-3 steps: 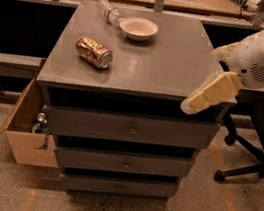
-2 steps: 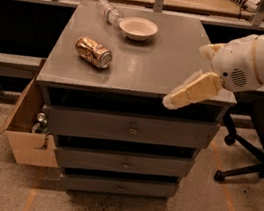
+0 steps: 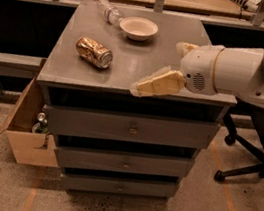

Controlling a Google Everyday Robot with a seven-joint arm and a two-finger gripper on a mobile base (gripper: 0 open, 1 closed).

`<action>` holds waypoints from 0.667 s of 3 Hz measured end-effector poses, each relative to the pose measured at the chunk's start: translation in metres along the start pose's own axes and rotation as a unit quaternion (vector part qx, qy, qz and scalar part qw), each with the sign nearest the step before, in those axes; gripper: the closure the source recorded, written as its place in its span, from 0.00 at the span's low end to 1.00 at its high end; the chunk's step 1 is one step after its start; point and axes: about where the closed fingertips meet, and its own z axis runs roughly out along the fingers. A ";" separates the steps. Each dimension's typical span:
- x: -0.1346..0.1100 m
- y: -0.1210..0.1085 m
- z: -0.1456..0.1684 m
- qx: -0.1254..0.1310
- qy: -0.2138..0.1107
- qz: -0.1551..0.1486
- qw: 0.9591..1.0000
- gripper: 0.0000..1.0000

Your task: Move orange can near water bottle

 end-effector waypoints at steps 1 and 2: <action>-0.018 -0.004 0.025 0.015 -0.036 0.023 0.999 0.00; -0.021 -0.002 0.026 0.012 -0.032 0.022 0.999 0.00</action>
Offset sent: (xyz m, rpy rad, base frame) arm 0.0145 0.0221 0.0034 0.0715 -0.0065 -0.0263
